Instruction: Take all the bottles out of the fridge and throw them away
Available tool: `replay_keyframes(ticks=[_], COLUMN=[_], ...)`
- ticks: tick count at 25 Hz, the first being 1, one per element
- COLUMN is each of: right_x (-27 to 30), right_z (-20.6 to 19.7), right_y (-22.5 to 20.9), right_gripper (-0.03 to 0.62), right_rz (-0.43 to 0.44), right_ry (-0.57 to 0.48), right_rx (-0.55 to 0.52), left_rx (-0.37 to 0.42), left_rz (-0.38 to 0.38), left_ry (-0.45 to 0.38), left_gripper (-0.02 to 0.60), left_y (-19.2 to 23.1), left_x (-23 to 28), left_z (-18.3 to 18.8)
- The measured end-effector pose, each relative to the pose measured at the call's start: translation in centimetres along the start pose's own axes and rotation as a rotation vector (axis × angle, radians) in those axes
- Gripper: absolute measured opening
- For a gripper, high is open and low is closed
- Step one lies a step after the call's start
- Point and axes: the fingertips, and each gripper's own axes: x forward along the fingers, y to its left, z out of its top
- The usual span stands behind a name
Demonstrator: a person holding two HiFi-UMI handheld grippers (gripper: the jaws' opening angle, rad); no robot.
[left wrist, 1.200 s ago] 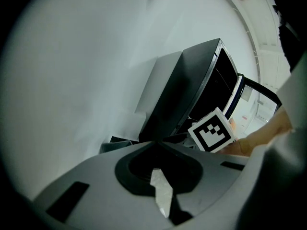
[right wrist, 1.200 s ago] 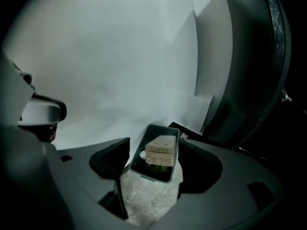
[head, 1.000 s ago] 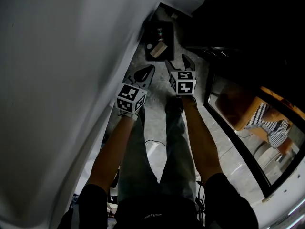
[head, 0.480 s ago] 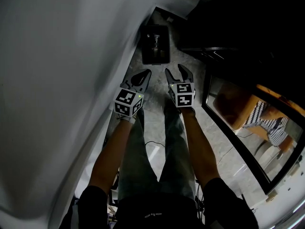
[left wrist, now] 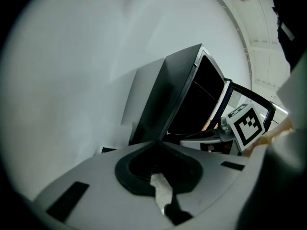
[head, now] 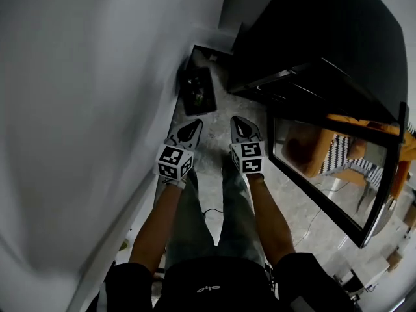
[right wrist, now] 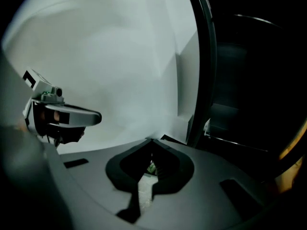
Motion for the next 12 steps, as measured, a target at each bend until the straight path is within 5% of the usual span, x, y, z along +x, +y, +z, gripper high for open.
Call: replay_keyframes(ticks=[12], right_x=[-15.6], right_z=[10.1], right_y=[-4.5], right_gripper=[0.009], right_rz=[-0.127], right_ry=[-0.16], right_rx=[0.068], left_rx=[0.076], left_rz=[-0.11], left_ry=[-0.08], left_gripper=[0.006], left_y=[-11.5], left_x=[-1.4], left_z=[12.8])
